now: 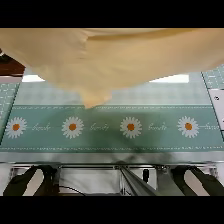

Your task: Fold the shirts.

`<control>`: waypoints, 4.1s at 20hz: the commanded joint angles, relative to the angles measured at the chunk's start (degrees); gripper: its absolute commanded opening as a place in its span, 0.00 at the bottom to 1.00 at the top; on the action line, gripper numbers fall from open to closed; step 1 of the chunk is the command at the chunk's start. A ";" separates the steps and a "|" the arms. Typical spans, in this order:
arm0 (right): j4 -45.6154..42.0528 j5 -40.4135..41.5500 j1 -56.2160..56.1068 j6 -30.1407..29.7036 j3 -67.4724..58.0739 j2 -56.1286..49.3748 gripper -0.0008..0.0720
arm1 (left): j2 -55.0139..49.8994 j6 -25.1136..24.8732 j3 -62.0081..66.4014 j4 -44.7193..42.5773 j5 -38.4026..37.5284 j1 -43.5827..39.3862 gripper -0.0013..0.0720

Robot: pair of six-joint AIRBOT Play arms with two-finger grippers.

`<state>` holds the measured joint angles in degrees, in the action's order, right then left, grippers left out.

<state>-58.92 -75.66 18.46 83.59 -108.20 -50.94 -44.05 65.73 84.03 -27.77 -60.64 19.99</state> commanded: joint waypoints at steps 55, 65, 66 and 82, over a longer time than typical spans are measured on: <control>-1.05 0.68 -2.97 -6.19 26.43 -48.89 0.39 | -45.53 8.85 -19.80 -29.22 -2.54 -10.43 0.59; -15.28 5.09 7.98 2.34 44.92 -25.03 0.58 | -25.70 7.08 -37.07 -33.03 -9.66 3.74 0.72; -13.42 8.00 9.31 2.10 50.82 -21.03 0.58 | -22.29 6.03 -43.06 -32.13 -8.61 5.81 0.72; -3.65 12.94 10.43 -0.09 73.57 -6.71 0.58 | -17.44 4.94 -66.36 -16.31 -0.92 -2.69 0.65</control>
<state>-59.79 -63.46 28.80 80.73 -35.00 -57.91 -60.45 70.48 18.15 -45.76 -65.76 22.74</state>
